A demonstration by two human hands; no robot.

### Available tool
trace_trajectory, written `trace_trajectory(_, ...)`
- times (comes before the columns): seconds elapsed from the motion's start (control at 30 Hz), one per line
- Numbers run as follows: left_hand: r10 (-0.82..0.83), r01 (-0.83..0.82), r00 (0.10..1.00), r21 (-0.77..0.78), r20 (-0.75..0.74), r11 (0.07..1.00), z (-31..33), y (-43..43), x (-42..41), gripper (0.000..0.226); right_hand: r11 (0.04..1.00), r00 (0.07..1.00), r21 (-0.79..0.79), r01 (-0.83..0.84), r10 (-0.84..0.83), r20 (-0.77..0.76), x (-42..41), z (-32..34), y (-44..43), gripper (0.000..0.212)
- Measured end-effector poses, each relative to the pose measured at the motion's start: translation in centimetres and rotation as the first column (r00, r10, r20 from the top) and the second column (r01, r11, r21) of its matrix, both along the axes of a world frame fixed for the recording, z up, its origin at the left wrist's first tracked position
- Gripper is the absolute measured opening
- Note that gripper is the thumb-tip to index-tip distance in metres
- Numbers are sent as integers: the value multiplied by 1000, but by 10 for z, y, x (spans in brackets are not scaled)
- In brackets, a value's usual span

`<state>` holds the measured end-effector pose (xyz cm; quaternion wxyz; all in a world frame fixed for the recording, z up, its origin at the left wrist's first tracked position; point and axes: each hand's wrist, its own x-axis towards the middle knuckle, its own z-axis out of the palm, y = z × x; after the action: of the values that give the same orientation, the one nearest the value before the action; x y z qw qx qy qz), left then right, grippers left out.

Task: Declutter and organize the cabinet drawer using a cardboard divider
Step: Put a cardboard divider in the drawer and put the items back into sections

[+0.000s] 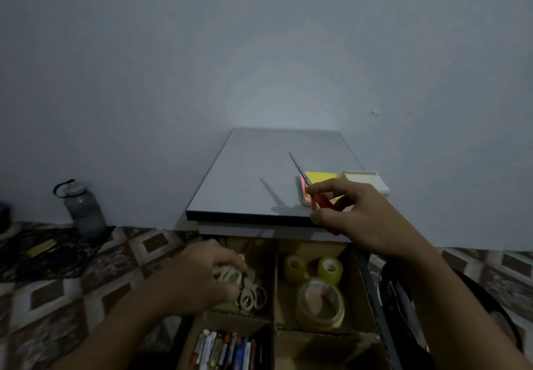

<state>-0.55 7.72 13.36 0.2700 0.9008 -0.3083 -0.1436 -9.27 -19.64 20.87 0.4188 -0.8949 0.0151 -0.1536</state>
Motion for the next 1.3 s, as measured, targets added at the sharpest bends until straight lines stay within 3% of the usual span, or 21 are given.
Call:
trace_trajectory(0.4, -122, 126, 992, 283, -32, 951, -72, -53, 39, 46, 995, 995, -9, -96, 96, -22, 1, -22, 8, 35)
trace_trajectory(0.73, -152, 139, 988, 396, 2, 908, -96, -62, 49, 52, 994, 989, -26, -109, 105, -106, 6, -40, 6, 40)
trace_trajectory(0.83, -157, 136, 987, 376, 27, 917, -92, -60, 47, 42, 994, 988, -12, -109, 107, -110, 6, -43, 8, 41)
trace_trajectory(0.93, -142, 109, 985, 291, 97, 951, -82, -50, 45, 46, 992, 985, -32, -118, 113, -127, 6, -44, 11, 40)
trace_trajectory(1.13, 47, -28, 982, -102, 182, 994, -69, -1, 36, 34, 986, 979, -92, -141, 125, -163, 6, -51, 28, 41)
trace_trajectory(1.3, 135, -134, 984, -19, 114, 991, -85, 27, 47, 46, 962, 953, -146, -229, 192, -234, 10, -70, 52, 47)
